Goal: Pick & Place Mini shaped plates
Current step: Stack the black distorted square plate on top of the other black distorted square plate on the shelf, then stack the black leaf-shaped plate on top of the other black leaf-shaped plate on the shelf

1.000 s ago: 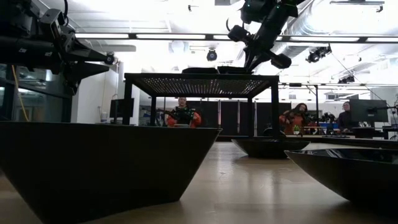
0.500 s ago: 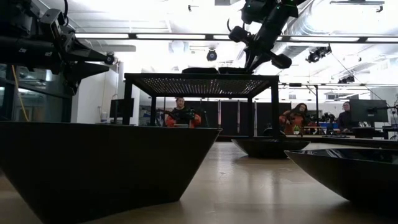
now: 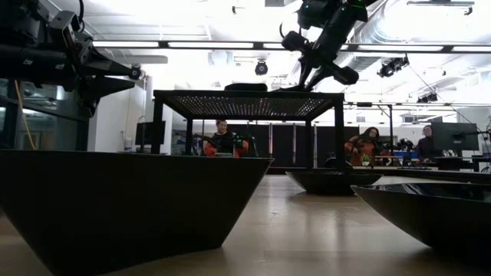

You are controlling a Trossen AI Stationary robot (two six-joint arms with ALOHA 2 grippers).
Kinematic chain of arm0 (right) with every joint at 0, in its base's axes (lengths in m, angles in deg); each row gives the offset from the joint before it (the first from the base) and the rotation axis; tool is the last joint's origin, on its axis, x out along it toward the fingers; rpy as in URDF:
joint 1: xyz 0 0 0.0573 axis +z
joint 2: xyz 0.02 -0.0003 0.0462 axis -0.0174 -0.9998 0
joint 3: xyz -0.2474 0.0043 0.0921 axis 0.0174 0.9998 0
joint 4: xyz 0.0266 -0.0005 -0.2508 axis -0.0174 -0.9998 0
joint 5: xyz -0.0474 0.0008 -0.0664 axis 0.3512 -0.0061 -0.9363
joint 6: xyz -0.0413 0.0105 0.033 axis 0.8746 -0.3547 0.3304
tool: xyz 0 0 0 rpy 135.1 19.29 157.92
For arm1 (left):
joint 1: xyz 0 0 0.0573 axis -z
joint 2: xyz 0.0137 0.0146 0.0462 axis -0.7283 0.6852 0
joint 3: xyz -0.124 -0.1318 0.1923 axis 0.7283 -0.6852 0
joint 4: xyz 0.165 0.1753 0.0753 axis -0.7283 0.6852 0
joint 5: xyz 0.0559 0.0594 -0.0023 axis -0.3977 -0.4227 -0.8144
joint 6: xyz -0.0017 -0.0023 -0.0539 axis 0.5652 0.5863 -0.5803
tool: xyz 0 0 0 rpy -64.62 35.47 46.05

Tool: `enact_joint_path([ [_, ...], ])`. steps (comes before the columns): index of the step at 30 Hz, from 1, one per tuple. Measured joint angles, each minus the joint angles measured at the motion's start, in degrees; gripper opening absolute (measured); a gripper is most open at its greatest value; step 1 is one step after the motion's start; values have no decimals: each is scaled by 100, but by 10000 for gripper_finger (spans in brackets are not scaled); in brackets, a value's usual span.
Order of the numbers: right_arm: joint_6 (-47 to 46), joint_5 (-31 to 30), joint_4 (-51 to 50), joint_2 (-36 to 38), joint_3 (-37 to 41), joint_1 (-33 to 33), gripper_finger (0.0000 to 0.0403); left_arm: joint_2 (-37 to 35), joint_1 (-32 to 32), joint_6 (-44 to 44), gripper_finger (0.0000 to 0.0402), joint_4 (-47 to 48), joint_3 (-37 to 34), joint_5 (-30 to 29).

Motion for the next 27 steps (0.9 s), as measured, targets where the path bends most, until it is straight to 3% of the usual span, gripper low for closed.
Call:
enact_joint_path([
  [17, 133, -63, 21, 296, 0, 2, 60, 2, 1, 0, 124, 0, 0, 0],
  [27, 504, -5, -557, 641, 0, 316, 60, 2, 0, -2, 124, 0, 0, -2],
])
